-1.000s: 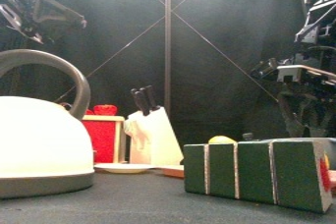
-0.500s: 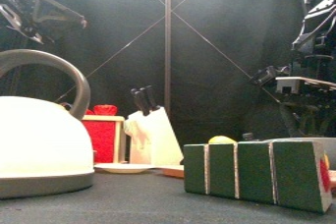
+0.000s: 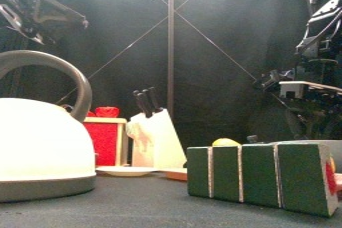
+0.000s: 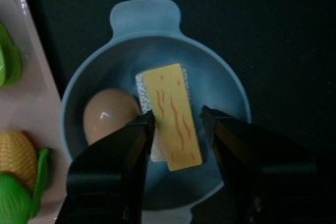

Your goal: Grab egg sushi

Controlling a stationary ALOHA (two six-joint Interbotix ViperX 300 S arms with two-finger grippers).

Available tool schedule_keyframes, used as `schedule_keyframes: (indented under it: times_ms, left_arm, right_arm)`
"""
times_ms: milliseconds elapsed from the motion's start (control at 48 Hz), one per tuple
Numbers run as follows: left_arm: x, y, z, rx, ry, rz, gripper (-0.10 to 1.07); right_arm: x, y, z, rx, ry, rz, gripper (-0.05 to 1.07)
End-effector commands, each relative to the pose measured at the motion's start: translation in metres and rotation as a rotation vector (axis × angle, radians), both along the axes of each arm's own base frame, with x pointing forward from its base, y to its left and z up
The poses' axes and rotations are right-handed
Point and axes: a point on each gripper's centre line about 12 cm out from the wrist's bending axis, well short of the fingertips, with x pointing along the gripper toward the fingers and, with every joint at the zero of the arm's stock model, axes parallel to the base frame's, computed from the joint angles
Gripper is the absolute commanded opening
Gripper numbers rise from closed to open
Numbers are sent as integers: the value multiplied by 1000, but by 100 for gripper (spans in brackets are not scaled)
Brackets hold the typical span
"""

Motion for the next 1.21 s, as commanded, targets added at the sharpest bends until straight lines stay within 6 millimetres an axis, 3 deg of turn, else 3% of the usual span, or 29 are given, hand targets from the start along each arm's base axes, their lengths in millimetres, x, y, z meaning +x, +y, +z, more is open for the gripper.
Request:
schedule_keyframes:
  times_ms: [0, 167, 479, 771, 1188]
  left_arm:
    - [1, 0, 6, 1, -20, 1, 60]
    - [1, 0, 6, 1, -21, 0, 60]
    - [2, 0, 7, 3, -21, 0, 60]
    - [1, 0, 6, 3, -21, 0, 60]
    - [1, 0, 6, 1, -20, 1, 60]
  right_arm:
    - [3, -2, 4, -2, -15, -4, 79]
    - [3, -2, 3, -2, -14, -5, 76]
    - [8, -2, 13, -6, -42, -6, 61]
    - [7, -5, 44, -38, -103, -21, 61]
    - [4, -6, 45, -52, -116, -4, 60]
